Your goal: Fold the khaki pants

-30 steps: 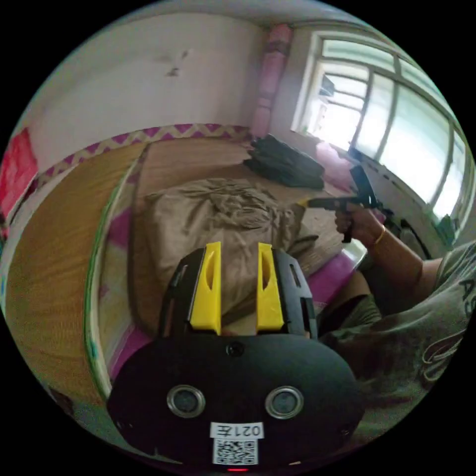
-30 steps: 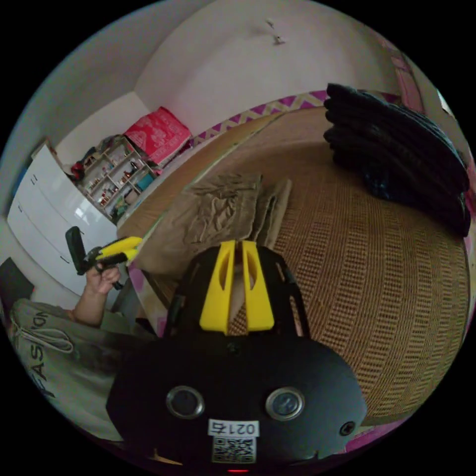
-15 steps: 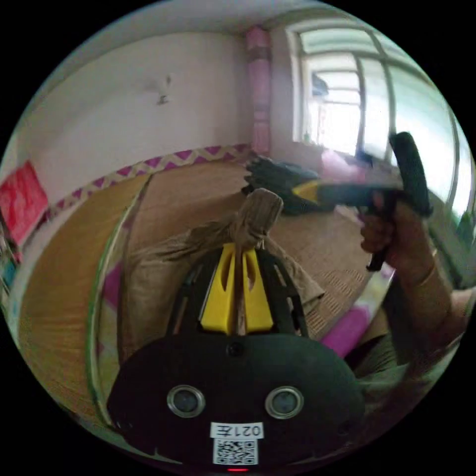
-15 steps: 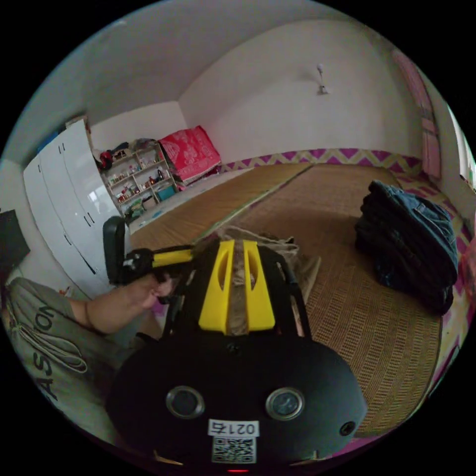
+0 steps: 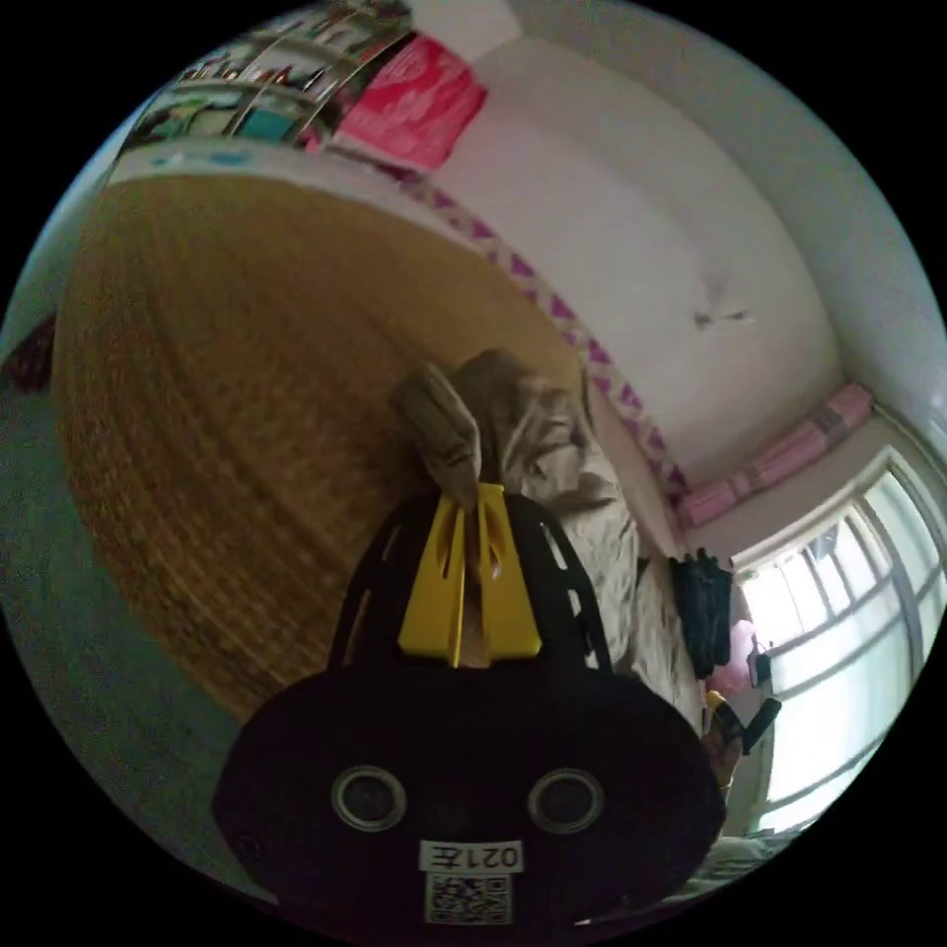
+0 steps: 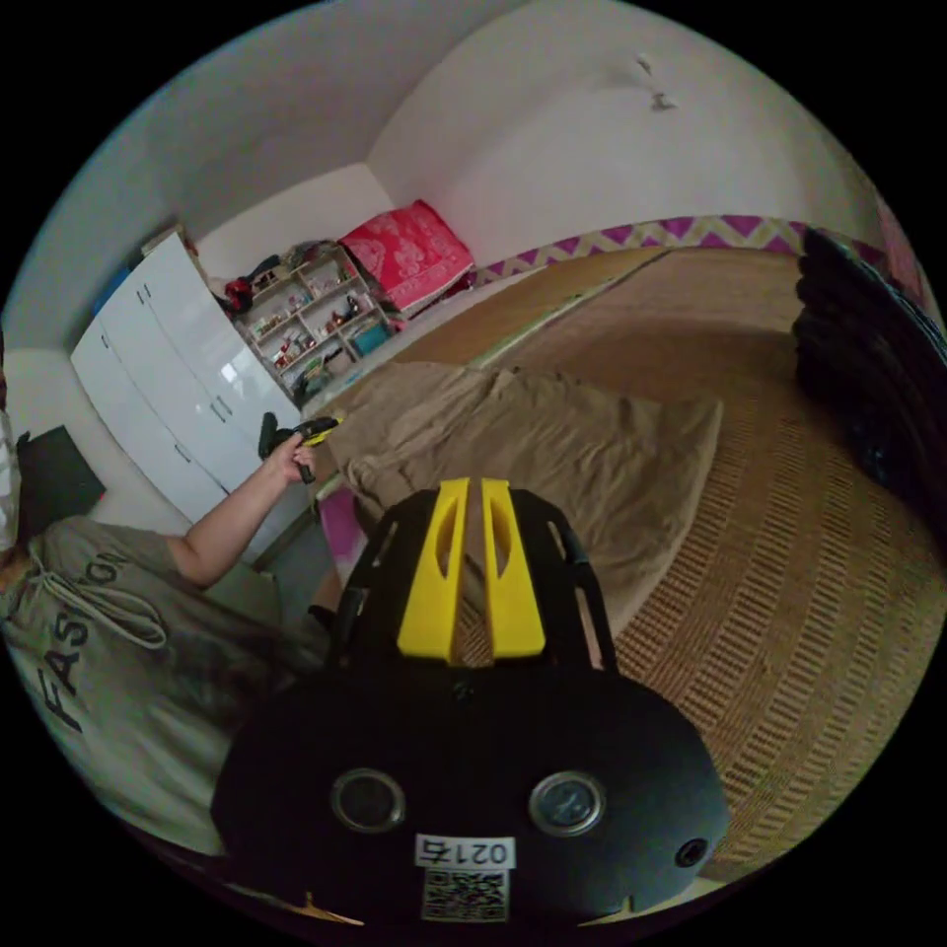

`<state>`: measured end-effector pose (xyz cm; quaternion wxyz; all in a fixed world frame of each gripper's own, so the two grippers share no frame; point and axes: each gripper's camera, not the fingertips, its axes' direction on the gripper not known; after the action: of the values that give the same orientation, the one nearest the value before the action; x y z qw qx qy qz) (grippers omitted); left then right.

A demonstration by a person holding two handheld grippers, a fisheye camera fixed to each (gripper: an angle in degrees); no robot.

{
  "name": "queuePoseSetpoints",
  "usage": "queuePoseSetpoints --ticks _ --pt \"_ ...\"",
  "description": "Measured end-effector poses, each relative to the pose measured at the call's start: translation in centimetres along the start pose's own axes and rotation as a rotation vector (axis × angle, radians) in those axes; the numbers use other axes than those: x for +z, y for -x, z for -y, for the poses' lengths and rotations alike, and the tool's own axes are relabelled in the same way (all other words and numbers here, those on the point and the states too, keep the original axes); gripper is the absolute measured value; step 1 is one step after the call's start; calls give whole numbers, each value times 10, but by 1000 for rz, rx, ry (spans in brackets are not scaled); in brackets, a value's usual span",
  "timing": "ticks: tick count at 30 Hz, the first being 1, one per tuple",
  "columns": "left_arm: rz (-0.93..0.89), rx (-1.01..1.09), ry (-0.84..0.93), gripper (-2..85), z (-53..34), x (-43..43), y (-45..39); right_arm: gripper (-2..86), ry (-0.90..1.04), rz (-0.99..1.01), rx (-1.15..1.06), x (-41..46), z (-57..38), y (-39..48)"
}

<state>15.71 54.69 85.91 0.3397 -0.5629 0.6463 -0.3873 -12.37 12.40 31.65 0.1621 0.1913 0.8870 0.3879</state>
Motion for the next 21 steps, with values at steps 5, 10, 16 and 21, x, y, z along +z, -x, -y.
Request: queuePoseSetpoints --ticks 5,10,16,21 --pt "8 52 -39 -9 22 -24 29 66 162 -92 -221 62 29 55" --pt "-65 20 -38 -9 46 -41 72 75 230 -234 -424 121 56 115" --pt "-54 31 -40 -9 74 -57 105 82 439 -416 -609 187 66 153" --pt "-76 23 -47 -9 98 -67 133 79 400 -418 -517 171 79 141"
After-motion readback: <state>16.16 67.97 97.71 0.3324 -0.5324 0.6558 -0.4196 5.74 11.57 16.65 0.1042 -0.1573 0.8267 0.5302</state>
